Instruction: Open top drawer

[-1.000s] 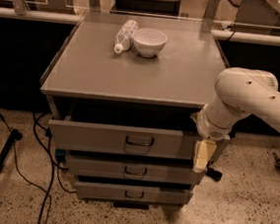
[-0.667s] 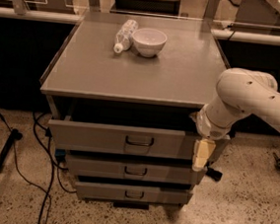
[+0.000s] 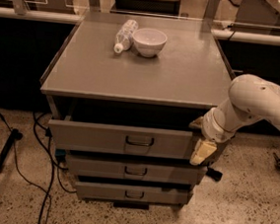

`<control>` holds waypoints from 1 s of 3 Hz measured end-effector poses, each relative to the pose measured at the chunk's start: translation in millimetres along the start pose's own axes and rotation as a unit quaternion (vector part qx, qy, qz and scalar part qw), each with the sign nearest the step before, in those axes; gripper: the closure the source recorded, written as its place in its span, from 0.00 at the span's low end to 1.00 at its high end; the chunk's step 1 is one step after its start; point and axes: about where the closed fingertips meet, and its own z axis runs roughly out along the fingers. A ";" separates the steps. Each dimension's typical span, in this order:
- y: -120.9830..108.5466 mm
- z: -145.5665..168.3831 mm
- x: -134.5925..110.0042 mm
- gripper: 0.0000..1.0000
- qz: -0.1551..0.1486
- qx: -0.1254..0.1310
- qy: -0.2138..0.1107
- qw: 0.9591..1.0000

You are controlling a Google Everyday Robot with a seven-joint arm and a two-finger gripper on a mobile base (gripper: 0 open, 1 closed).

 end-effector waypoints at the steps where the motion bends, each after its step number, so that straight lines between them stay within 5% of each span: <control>1: 0.0 0.1 0.1 0.50 0.000 0.000 0.000 1.000; 3: 0.0 0.2 0.1 0.96 0.000 0.000 0.000 1.000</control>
Offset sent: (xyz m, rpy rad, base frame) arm 0.0000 -0.0001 -0.0001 0.0006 0.0001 -0.0001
